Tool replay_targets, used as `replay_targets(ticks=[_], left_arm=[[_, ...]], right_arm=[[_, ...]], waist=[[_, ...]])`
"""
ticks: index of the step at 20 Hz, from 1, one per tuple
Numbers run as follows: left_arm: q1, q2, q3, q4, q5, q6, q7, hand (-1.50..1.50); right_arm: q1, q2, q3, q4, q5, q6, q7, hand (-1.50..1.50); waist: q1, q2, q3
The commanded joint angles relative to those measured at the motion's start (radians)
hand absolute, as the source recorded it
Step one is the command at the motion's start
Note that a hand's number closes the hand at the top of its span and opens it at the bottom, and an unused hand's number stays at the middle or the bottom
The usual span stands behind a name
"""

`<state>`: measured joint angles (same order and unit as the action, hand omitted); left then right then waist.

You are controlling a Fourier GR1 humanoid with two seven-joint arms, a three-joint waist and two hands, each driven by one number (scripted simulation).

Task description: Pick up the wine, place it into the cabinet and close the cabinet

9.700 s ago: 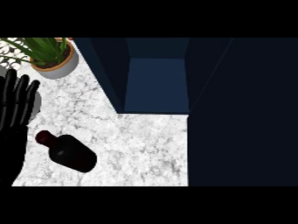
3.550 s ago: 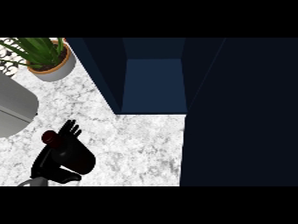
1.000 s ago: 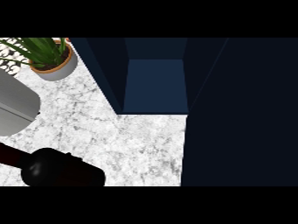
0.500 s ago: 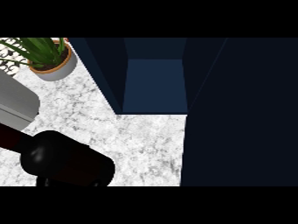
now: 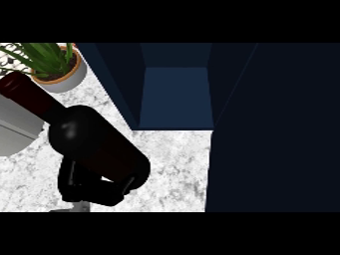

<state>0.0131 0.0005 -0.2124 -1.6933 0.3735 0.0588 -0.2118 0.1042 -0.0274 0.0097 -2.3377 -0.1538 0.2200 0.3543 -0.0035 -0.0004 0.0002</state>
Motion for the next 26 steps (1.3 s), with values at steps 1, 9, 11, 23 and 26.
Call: replay_targets(ticks=[1,9,11,23,26], left_arm=[[-0.122,0.0,-0.004,0.031,-0.02,0.095,0.042,1.5],[-0.393,0.0,-0.085,0.181,-0.074,0.313,0.068,1.5],[-0.344,0.0,-0.124,0.256,-0.077,0.307,-0.023,1.5],[-0.484,0.0,-0.184,0.546,0.057,0.382,-0.149,1.5],[-0.53,0.0,-0.233,0.639,0.106,0.425,-0.197,1.5]], right_arm=[[-0.01,0.005,-0.017,0.092,0.012,0.021,-0.085,-1.5],[0.017,-0.021,-0.039,0.062,-0.022,0.054,-0.081,-1.5],[0.001,-0.005,-0.048,0.089,-0.005,0.026,-0.089,-1.5],[-0.035,-0.055,-0.098,0.049,-0.085,0.044,-0.007,-1.5],[-0.003,-0.003,-0.019,0.029,0.001,0.018,-0.036,-1.5]], waist=[[0.001,0.001,0.0],[-0.005,0.001,0.0],[-0.002,0.001,0.0],[-0.005,0.001,0.0],[-0.007,0.002,0.0]])
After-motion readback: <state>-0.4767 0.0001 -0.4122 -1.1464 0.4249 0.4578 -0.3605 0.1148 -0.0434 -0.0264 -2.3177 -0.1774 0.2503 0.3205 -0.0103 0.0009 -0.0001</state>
